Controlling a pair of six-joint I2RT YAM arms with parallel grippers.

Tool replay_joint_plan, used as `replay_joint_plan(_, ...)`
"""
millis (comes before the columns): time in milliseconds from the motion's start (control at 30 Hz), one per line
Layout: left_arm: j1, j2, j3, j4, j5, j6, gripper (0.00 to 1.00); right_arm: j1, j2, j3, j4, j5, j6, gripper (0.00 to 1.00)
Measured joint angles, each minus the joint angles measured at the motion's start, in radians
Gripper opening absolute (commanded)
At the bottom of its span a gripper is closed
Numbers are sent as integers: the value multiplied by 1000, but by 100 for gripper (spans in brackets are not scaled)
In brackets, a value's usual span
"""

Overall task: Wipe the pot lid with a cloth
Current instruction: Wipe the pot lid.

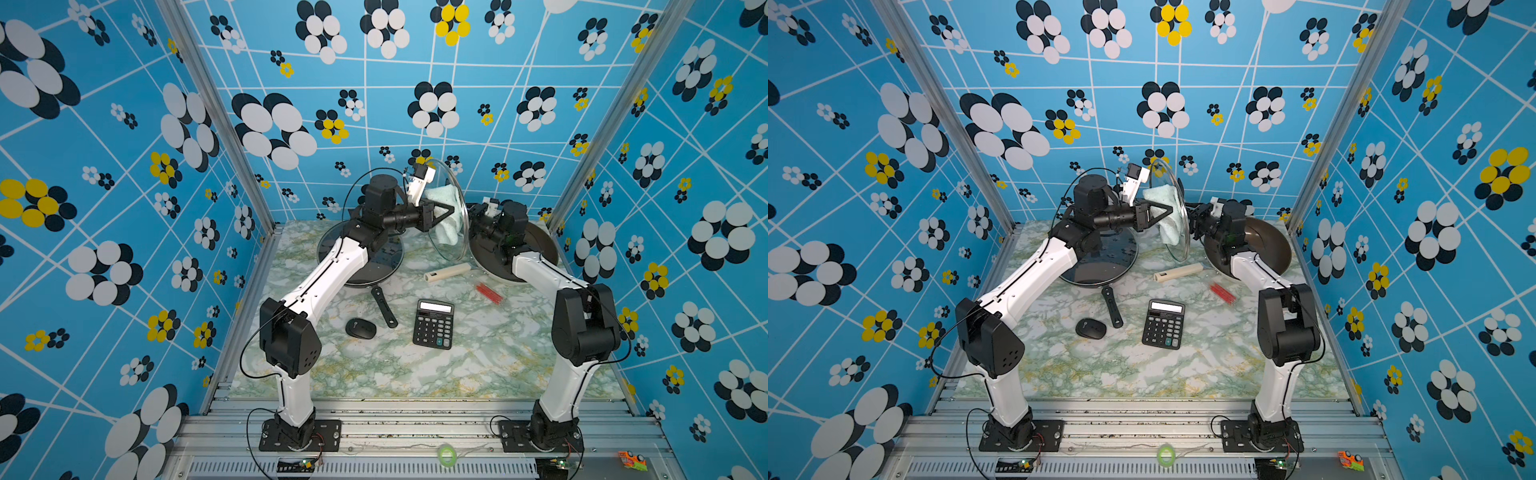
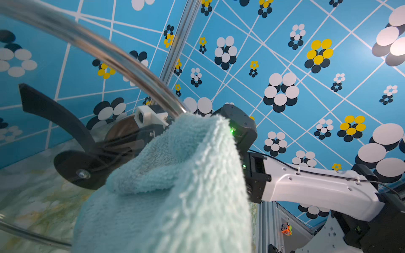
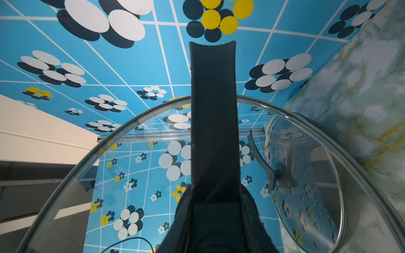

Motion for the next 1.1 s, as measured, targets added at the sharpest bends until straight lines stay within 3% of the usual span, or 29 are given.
replay_joint_plan(333, 122, 197, 262, 126, -63, -108, 0, 16, -9, -57, 197, -82, 80, 0)
replay_joint_plan(500, 143, 304, 288, 137, -114, -160, 0, 24, -13, -62, 272, -84, 113, 0)
replay_joint_plan(667, 125, 319, 203, 136, -116, -185, 0, 24, -10, -37, 341, -61, 155, 0)
replay_joint_plan(900, 34, 217, -23, 129, -100, -163, 0, 0, 84, 134, 439, 16, 194, 0)
replay_joint_plan(1100, -88, 141, -21, 91, -10, -122, 0, 3, 144, 201, 440, 17, 191, 0)
